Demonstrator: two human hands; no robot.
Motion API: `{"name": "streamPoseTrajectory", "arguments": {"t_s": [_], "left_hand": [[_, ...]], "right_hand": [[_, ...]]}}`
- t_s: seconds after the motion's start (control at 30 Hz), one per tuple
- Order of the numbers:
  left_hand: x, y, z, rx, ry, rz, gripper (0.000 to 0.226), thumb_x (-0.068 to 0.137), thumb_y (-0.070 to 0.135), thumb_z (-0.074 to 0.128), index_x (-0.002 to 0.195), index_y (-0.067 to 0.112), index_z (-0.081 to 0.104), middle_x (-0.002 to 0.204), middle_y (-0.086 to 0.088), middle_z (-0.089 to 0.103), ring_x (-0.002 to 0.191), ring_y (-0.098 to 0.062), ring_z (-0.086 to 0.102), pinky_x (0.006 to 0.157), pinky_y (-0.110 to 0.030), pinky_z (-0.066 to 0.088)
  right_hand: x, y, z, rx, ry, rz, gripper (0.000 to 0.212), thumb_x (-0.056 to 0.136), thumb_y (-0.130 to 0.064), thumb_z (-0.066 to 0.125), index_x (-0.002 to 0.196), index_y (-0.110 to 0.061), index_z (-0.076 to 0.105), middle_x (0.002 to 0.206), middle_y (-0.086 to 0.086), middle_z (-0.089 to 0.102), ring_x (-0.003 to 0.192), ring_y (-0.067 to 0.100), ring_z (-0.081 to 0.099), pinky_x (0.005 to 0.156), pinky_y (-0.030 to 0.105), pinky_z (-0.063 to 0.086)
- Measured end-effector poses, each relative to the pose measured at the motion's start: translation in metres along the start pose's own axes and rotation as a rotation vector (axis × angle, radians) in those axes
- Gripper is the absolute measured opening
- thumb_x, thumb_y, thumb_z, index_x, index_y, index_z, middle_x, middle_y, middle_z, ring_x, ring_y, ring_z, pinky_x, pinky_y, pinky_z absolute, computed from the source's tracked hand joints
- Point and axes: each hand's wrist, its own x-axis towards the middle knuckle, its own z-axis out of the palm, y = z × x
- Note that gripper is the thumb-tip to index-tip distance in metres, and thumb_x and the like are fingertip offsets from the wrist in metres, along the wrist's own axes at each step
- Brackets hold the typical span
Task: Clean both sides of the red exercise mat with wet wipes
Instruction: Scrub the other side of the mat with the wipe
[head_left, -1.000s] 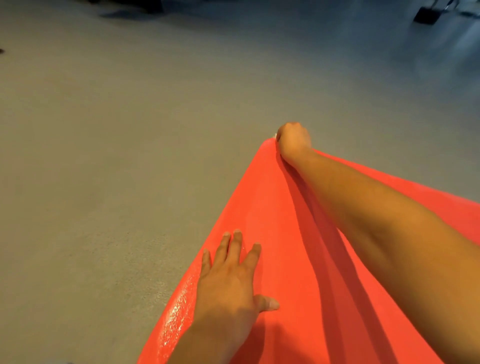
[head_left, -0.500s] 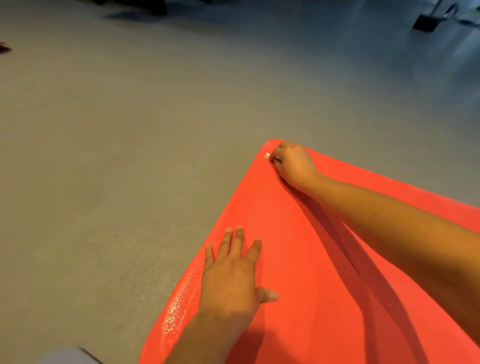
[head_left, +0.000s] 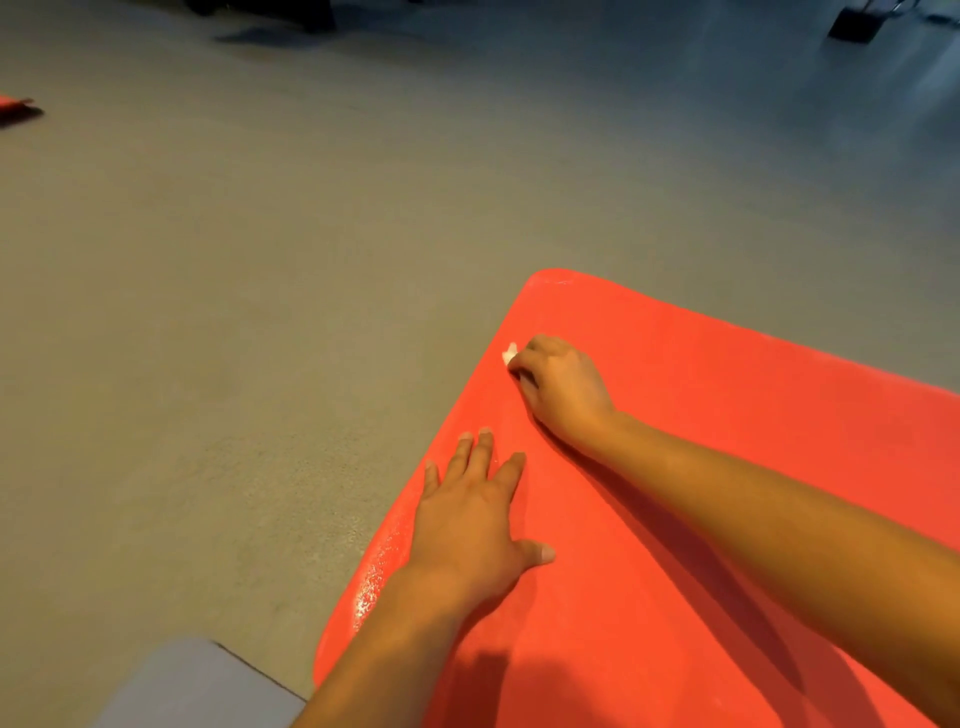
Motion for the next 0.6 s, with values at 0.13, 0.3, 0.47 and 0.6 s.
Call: {"name": "streamPoseTrajectory", "arguments": {"t_s": [0.13, 0.3, 0.47, 0.6], "left_hand": [[0.0, -0.005, -0.005, -0.026, -0.037, 0.013, 0.114, 0.073, 0.071, 0.078, 0.164, 0.039, 0.017, 0.175, -0.001, -0.01, 0.161, -0.02, -0.009, 0.13, -0.052, 0.004], [-0.001, -0.012, -0.008, -0.049, -0.064, 0.04, 0.117, 0.07, 0.069, 0.081, 0.164, 0.038, 0.019, 0.174, 0.0, -0.012, 0.161, -0.018, -0.01, 0.13, -0.049, 0.005], [-0.001, -0.011, -0.007, -0.046, -0.062, 0.041, 0.117, 0.07, 0.069, 0.081, 0.164, 0.037, 0.02, 0.175, -0.001, -0.012, 0.161, -0.019, -0.01, 0.13, -0.049, 0.004], [-0.005, -0.008, -0.008, -0.06, -0.039, 0.039, 0.114, 0.069, 0.067, 0.083, 0.163, 0.035, 0.025, 0.175, -0.007, -0.003, 0.161, -0.024, -0.002, 0.13, -0.05, 0.009]], "right_hand": [[0.01, 0.012, 0.0, -0.008, -0.028, -0.004, 0.022, 0.092, -0.023, 0.048, 0.095, -0.018, 0.069, 0.088, 0.006, 0.06, 0.085, 0.034, 0.058, 0.068, 0.042, 0.047], [0.042, 0.028, 0.0, -0.05, -0.071, 0.234, 0.019, 0.083, -0.009, 0.061, 0.092, -0.014, 0.077, 0.094, 0.011, 0.065, 0.091, 0.036, 0.062, 0.07, 0.038, 0.045], [0.02, 0.003, -0.006, 0.002, -0.118, 0.207, 0.017, 0.081, -0.005, 0.057, 0.091, -0.01, 0.07, 0.094, 0.012, 0.066, 0.092, 0.035, 0.062, 0.074, 0.039, 0.045], [-0.029, -0.026, -0.016, 0.14, -0.126, 0.044, 0.018, 0.079, -0.007, 0.058, 0.092, -0.016, 0.066, 0.09, 0.005, 0.064, 0.087, 0.029, 0.062, 0.073, 0.037, 0.047]]}}
